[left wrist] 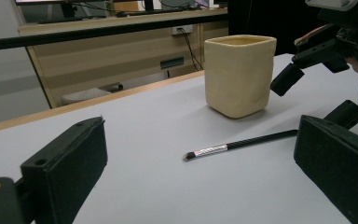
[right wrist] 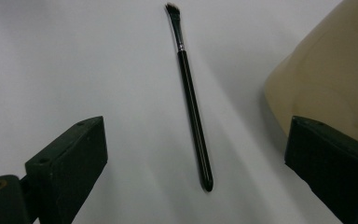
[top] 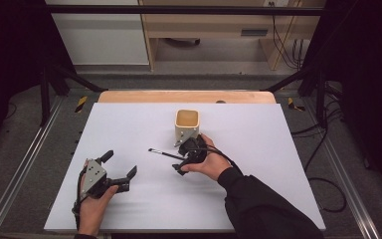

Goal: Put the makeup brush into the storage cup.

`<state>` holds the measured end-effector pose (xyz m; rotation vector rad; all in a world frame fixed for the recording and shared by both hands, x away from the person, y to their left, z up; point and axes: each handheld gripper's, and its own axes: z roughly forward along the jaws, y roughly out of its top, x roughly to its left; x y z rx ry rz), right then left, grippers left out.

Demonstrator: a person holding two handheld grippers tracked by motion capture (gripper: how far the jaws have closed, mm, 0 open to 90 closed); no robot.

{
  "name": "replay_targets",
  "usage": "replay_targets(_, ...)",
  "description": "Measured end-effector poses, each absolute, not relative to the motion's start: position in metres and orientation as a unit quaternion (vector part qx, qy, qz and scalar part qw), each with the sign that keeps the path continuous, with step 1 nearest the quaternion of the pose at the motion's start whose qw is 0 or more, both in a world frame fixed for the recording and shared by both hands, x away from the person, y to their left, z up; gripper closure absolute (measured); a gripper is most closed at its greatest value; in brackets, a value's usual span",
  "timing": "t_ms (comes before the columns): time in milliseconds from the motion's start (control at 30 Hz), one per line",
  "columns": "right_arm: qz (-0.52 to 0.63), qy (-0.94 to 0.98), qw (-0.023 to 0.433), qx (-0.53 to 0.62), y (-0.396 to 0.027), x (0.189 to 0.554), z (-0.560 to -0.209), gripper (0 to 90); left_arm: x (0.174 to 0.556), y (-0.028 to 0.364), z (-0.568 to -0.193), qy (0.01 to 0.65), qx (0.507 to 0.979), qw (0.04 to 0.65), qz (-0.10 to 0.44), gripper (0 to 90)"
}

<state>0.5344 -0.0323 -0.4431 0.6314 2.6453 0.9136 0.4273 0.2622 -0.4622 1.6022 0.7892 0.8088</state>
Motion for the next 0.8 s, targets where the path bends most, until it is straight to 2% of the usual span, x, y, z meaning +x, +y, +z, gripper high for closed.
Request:
replay_targets(567, 0.317, 0.913, 0.133, 0.221, -0.0343, 0.5383, -0.4449, 7.9, 0.4274, 0.2609, -0.4631, 0.333, 0.683, 0.553, 0.341, 2.4)
replay_targets(800, 0.313, 0.913, 0.143, 0.220, -0.0327, 0.5379, -0.4464, 5.7, 0.4274, 0.2610, -0.4629, 0.332, 0.683, 0.553, 0.341, 2.4)
